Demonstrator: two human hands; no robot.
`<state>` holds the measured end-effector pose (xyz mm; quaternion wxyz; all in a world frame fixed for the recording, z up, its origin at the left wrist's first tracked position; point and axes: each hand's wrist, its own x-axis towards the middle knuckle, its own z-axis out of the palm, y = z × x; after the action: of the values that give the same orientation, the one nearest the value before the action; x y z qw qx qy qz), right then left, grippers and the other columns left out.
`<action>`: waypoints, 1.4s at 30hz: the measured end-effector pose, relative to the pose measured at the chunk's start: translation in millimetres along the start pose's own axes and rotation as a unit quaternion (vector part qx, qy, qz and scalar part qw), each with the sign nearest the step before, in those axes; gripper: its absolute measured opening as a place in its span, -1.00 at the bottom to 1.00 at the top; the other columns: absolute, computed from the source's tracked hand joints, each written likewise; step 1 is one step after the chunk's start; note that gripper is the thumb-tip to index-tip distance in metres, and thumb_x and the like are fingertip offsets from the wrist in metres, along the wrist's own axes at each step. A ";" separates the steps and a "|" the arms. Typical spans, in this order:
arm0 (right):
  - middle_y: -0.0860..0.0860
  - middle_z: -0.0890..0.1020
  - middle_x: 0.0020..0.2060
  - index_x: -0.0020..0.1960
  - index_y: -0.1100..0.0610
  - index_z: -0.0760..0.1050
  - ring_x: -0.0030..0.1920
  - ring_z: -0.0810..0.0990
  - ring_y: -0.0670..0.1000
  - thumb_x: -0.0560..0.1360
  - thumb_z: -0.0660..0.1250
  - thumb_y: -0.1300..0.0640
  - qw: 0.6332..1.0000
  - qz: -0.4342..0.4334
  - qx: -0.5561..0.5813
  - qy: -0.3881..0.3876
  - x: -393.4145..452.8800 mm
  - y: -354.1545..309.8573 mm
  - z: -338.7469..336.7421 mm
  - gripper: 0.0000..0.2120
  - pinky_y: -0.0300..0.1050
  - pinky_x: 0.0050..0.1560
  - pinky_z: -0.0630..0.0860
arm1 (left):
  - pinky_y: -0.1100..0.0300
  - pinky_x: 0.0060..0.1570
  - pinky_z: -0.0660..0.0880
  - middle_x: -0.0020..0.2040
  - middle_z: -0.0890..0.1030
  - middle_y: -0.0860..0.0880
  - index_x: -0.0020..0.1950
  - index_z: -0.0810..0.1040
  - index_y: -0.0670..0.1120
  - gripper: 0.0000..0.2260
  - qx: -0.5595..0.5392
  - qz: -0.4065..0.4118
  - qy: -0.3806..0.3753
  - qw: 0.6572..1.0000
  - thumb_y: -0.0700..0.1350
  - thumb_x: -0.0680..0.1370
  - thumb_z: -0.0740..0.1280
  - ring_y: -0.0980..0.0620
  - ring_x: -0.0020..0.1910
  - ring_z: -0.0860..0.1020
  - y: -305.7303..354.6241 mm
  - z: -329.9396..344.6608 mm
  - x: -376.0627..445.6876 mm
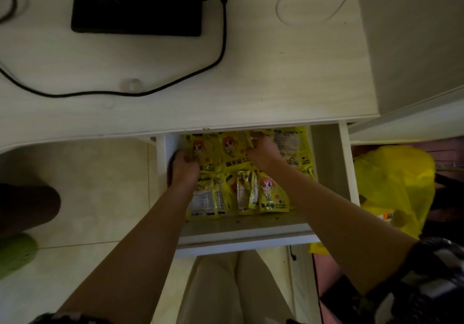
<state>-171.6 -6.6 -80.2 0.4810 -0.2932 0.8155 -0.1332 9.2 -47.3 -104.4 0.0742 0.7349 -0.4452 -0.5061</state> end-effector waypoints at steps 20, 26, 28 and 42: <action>0.15 0.55 0.05 0.31 0.21 0.36 -0.07 0.55 0.13 0.55 0.17 0.23 0.967 -0.160 -0.199 0.018 -143.7 11.7 -37.2 -0.67 -0.09 -0.16 0.51 | 0.14 -0.07 0.47 0.22 0.57 -0.15 0.36 0.40 -0.10 -0.66 0.170 0.142 -0.002 0.975 -0.17 0.57 0.24 -0.13 0.10 0.56 3.5 -56.2 -147.2; 0.13 0.61 -0.03 0.24 0.19 0.38 -0.15 0.58 0.12 0.58 0.15 0.14 0.938 -0.229 -0.257 -0.024 -189.3 -10.2 1.5 -0.74 0.00 -0.16 0.57 | 0.04 -0.08 0.53 0.04 0.63 -0.11 0.30 0.42 -0.06 -0.70 0.214 0.197 0.054 0.955 -0.14 0.57 0.19 -0.09 -0.01 0.58 -34.2 -96.5 -196.2; 0.11 0.58 0.06 0.29 0.16 0.36 -0.02 0.58 0.14 0.58 0.14 0.13 0.924 -0.262 -0.275 -0.042 -206.3 -20.6 19.3 -0.70 -0.02 -0.11 0.53 | 0.07 -0.10 0.50 0.03 0.63 -0.11 0.28 0.43 -0.06 -0.73 0.214 0.193 0.075 0.954 -0.12 0.58 0.18 -0.10 -0.01 0.57 -54.8 -111.6 -209.1; 0.12 0.50 0.22 0.33 0.17 0.33 0.18 0.49 0.10 0.59 0.07 0.18 0.783 -0.418 -0.423 -0.181 -303.3 -74.6 197.4 -0.67 -0.01 0.18 0.47 | 0.24 -0.17 0.46 -0.06 0.61 0.01 0.19 0.48 0.05 -0.80 0.126 0.045 0.260 0.956 -0.05 0.59 0.17 0.05 -0.12 0.56 -224.1 -222.4 -283.7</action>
<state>135.6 130.9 72.2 0.3442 -0.7982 0.4855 0.0926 293.3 216.5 68.5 0.1170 0.8239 -0.5029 -0.2338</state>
